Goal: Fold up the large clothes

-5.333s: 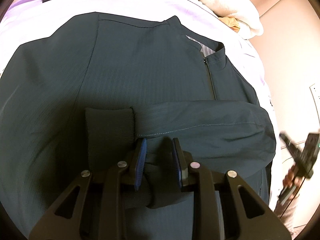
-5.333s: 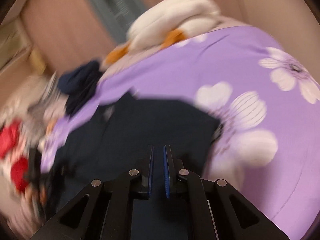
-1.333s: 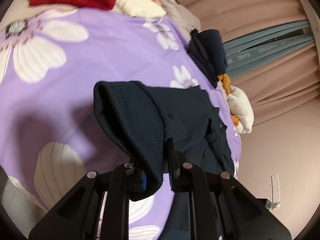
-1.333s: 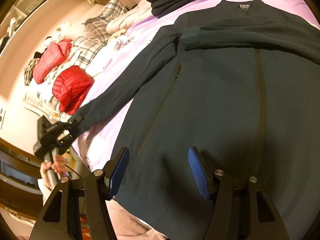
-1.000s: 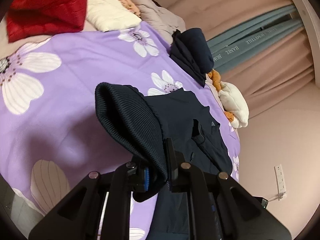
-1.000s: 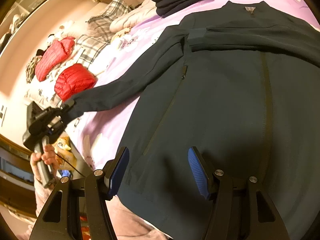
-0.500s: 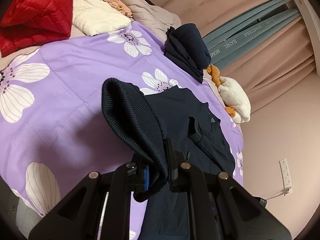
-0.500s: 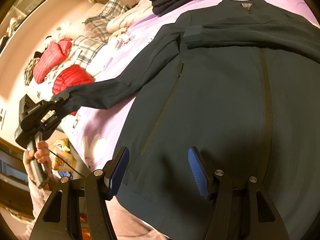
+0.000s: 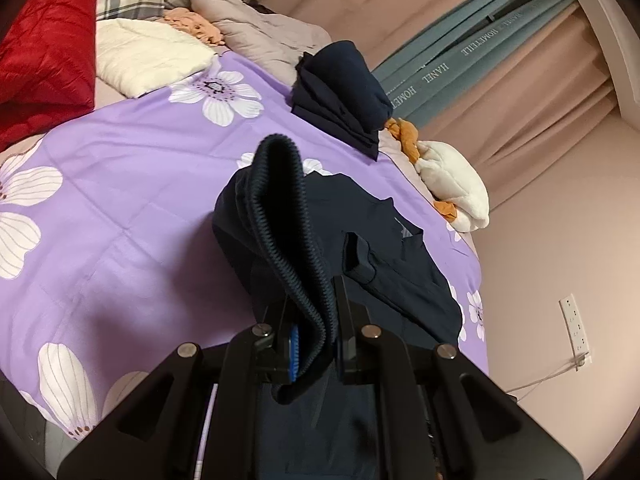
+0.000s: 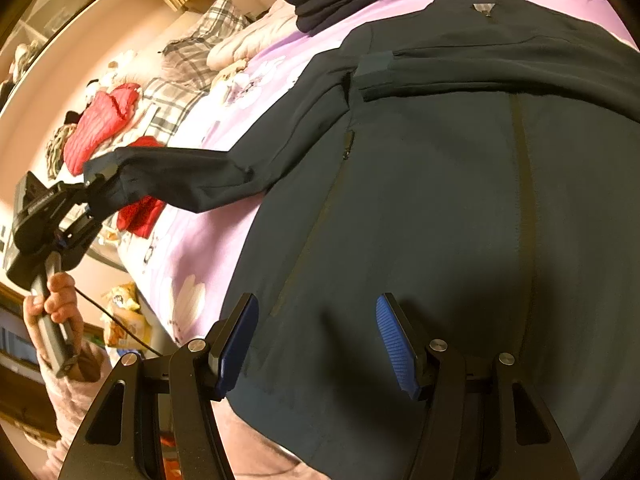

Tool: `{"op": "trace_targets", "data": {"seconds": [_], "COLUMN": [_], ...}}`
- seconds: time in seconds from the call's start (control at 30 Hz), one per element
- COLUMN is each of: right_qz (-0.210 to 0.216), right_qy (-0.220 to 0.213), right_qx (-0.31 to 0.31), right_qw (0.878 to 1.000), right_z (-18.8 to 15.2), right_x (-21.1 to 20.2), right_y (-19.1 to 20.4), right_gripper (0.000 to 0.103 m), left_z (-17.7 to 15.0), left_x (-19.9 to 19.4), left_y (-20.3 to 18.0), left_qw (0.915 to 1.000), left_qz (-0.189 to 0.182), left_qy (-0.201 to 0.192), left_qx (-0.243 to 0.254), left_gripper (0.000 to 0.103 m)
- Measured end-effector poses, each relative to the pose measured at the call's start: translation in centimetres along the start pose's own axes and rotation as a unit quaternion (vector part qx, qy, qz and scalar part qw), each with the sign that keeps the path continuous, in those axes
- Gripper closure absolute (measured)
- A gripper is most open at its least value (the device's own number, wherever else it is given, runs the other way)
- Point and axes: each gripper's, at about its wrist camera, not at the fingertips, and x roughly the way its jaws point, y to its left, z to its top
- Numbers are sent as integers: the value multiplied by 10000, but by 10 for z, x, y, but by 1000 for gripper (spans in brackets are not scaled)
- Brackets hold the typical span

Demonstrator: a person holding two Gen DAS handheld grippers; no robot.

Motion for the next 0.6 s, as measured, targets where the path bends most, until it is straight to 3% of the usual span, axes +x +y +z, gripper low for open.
{"op": "trace_targets", "data": {"seconds": [0.6], "right_qz": [22], "right_qy": [-136], "right_qx": [209], "right_qw": [9997], "right_z": [3], "right_x": [-9], "right_y": [-15], "right_gripper": [41], "left_z": [13], "left_x": [24], "left_y": [-52], "left_qw": [9992], "left_qz": [-156], "left_qy": [163], "left_qx": [330], "left_gripper": [91]}}
